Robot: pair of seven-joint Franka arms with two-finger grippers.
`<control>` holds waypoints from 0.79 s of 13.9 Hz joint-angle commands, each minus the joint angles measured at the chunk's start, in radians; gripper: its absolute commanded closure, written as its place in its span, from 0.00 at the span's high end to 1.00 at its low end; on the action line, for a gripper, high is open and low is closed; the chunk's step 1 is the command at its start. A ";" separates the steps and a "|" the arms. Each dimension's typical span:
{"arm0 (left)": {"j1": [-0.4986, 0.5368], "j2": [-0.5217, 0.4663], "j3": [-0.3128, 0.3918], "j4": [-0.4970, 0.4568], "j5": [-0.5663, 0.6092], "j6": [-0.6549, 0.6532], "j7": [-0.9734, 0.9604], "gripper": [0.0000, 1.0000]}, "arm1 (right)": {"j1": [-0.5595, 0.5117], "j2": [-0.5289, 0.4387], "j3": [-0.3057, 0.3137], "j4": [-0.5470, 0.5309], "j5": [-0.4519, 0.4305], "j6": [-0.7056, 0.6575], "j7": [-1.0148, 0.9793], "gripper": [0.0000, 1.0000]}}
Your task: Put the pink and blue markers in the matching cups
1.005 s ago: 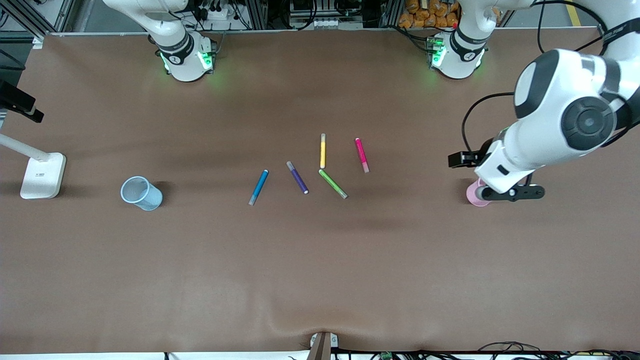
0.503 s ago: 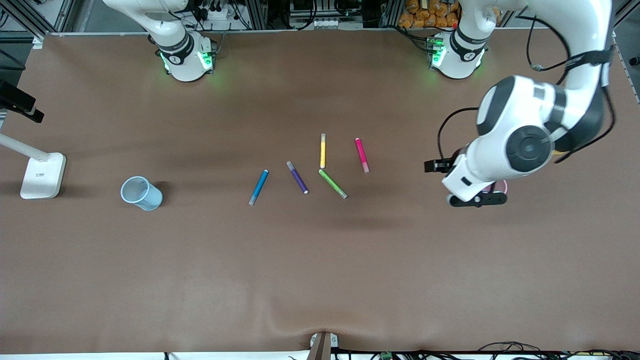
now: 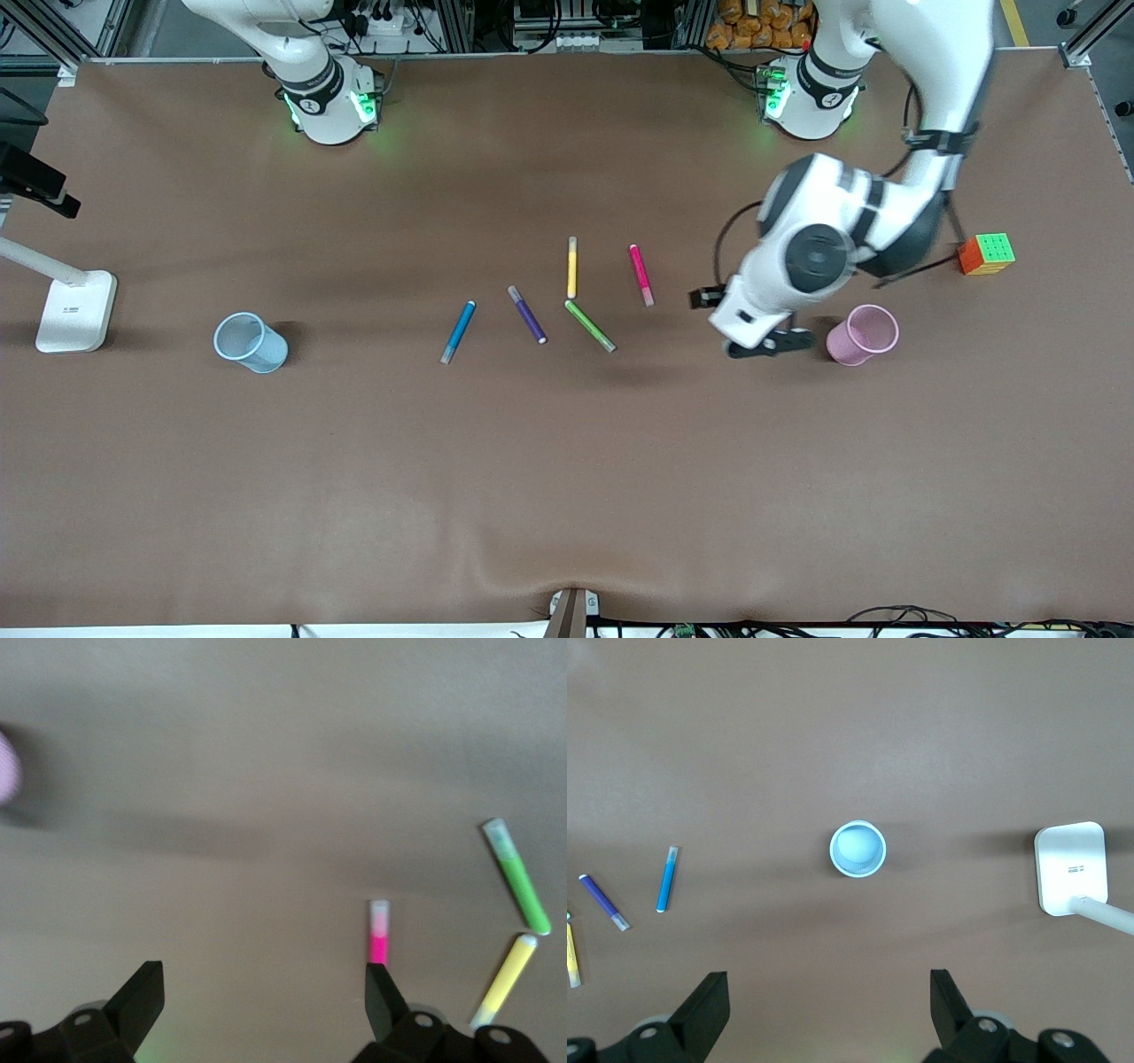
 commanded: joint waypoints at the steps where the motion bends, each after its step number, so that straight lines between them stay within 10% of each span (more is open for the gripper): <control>1: -0.056 0.047 0.003 -0.016 -0.007 0.065 -0.091 1.00 | 0.002 0.006 0.007 0.003 0.004 0.001 -0.006 1.00; 11: -0.136 0.224 0.001 -0.014 -0.008 0.254 -0.278 1.00 | 0.192 0.262 0.009 0.015 0.008 0.076 0.008 1.00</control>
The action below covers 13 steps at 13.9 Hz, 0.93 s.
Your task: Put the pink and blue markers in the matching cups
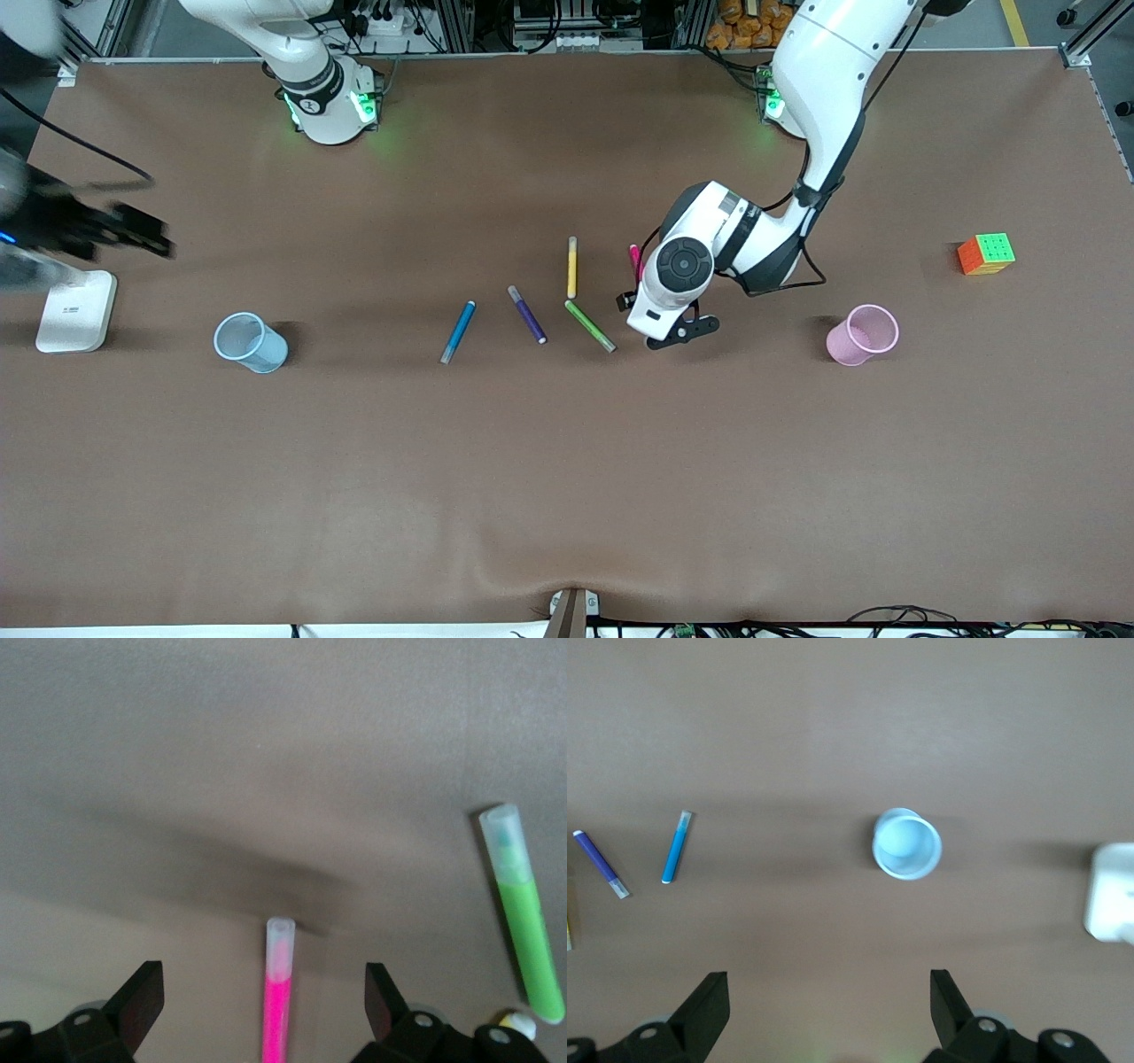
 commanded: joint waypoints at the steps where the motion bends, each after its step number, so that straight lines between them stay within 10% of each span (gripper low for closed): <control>1: -0.001 0.026 0.002 0.004 -0.008 0.035 -0.015 1.00 | 0.074 0.145 -0.006 0.031 0.009 0.043 0.011 1.00; 3: 0.000 0.032 0.001 0.003 -0.008 0.044 -0.015 1.00 | 0.088 0.213 -0.007 0.045 0.032 0.065 0.016 1.00; 8: 0.000 0.024 -0.001 -0.011 -0.073 0.046 -0.029 0.49 | 0.098 0.331 -0.007 0.043 0.178 0.241 0.272 1.00; 13: -0.009 0.038 -0.001 -0.013 -0.073 0.062 -0.025 0.56 | 0.191 0.422 -0.006 0.031 0.169 0.235 0.278 1.00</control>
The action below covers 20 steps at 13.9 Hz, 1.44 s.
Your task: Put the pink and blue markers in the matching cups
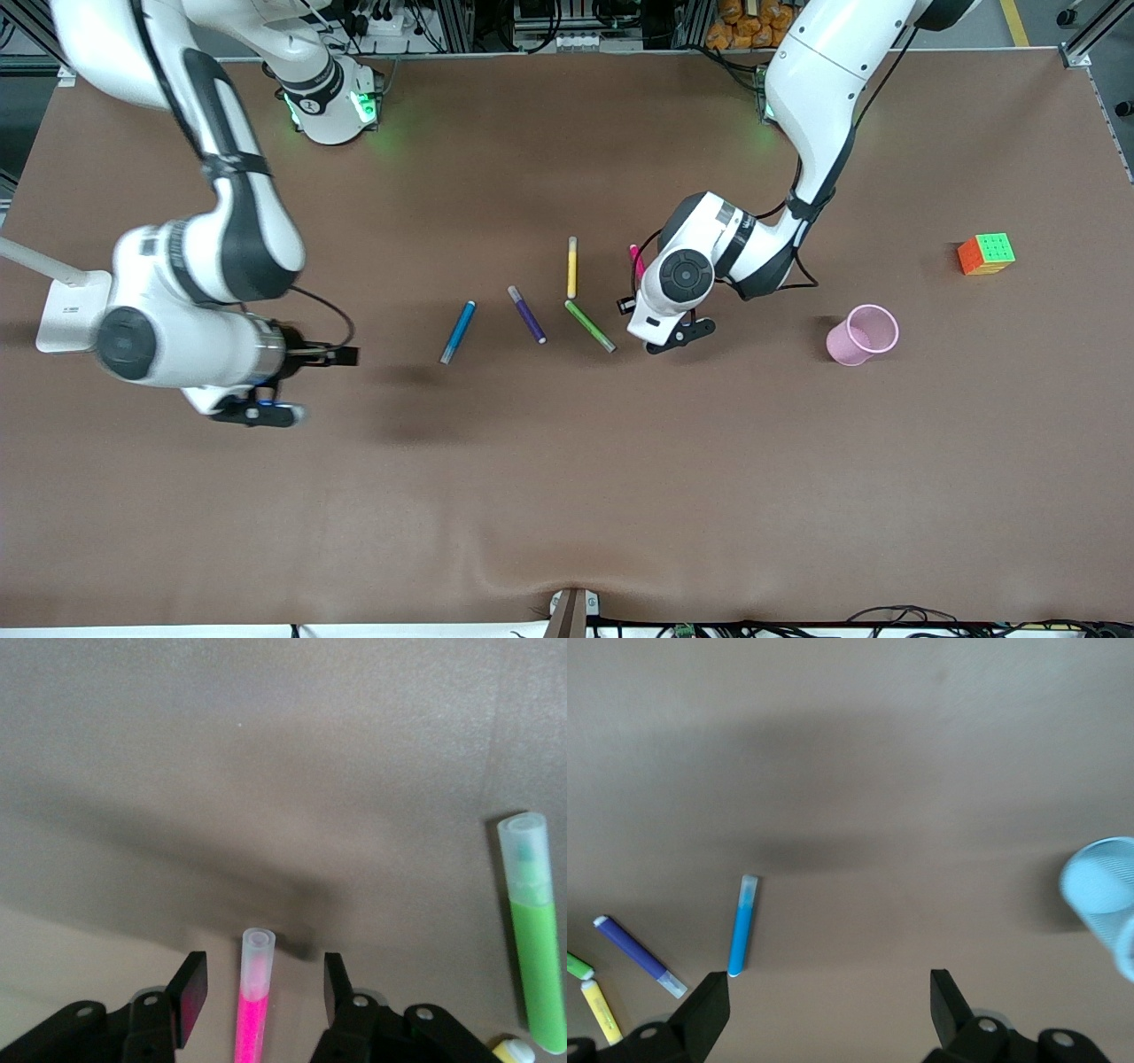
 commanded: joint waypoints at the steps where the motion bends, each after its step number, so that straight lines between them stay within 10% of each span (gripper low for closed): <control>1: -0.014 0.007 0.000 -0.009 -0.014 0.029 -0.010 0.55 | 0.043 0.046 -0.005 0.020 0.011 -0.026 0.027 1.00; 4: -0.031 0.010 0.002 -0.025 -0.005 0.053 -0.005 0.45 | 0.084 0.046 -0.005 -0.027 0.013 0.018 0.033 1.00; 8: -0.019 0.001 0.002 -0.039 -0.003 0.053 0.002 0.00 | 0.179 0.023 -0.005 -0.280 0.013 0.338 0.170 1.00; 20: 0.140 -0.192 0.008 -0.028 0.003 -0.184 0.232 0.00 | 0.272 0.087 -0.007 -0.391 0.011 0.653 0.410 1.00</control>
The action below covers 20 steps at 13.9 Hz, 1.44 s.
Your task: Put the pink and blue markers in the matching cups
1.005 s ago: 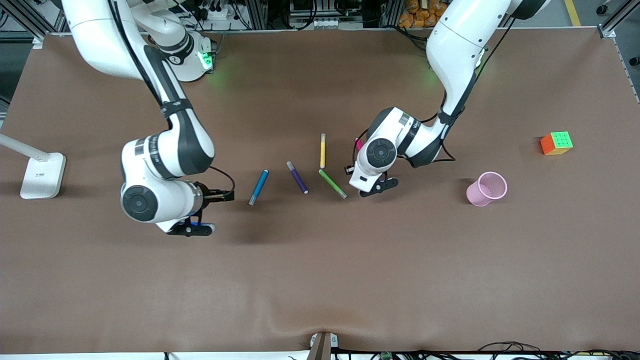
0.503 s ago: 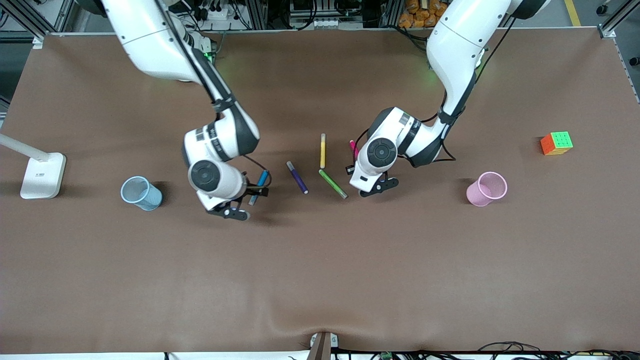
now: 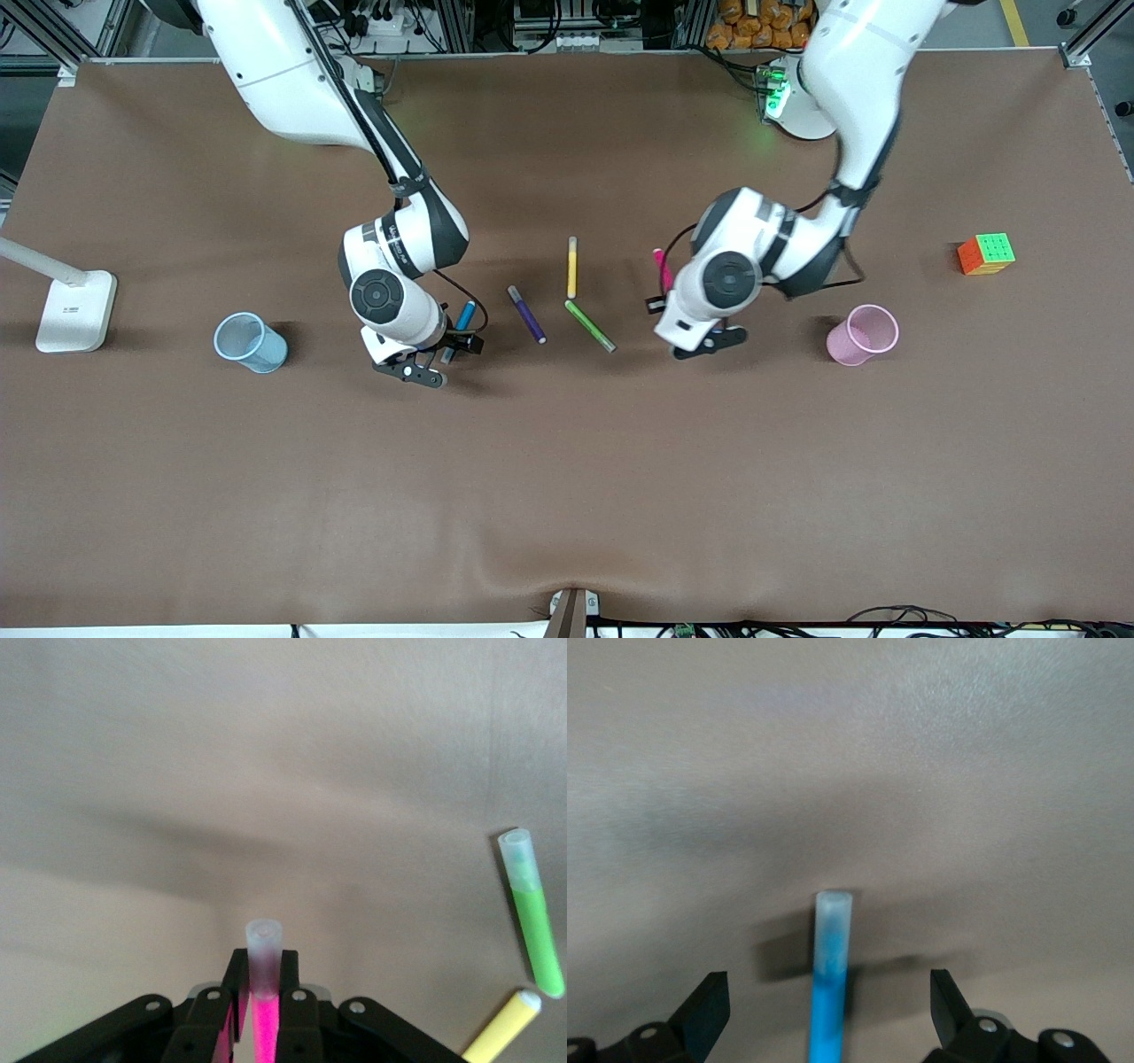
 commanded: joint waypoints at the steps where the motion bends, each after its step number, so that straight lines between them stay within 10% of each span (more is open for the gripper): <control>1: 0.059 -0.073 0.000 -0.015 0.024 -0.065 0.062 0.00 | 0.011 0.003 -0.005 -0.007 0.007 0.018 0.015 1.00; 4: 0.131 -0.141 -0.003 -0.015 0.123 -0.088 0.107 0.00 | 0.012 0.002 -0.006 -0.009 -0.001 0.017 0.012 0.89; 7: 0.215 -0.179 -0.002 0.010 0.181 -0.096 0.226 0.00 | 0.011 -0.003 -0.008 -0.007 -0.004 0.017 0.006 0.23; 9: 0.276 -0.178 -0.002 0.034 0.242 -0.079 0.288 0.00 | 0.009 -0.011 -0.009 -0.007 -0.004 0.017 0.005 0.00; 20: 0.487 -0.308 -0.005 -0.174 0.338 0.286 0.587 0.00 | -0.116 -0.165 -0.012 0.035 -0.004 -0.090 -0.242 0.00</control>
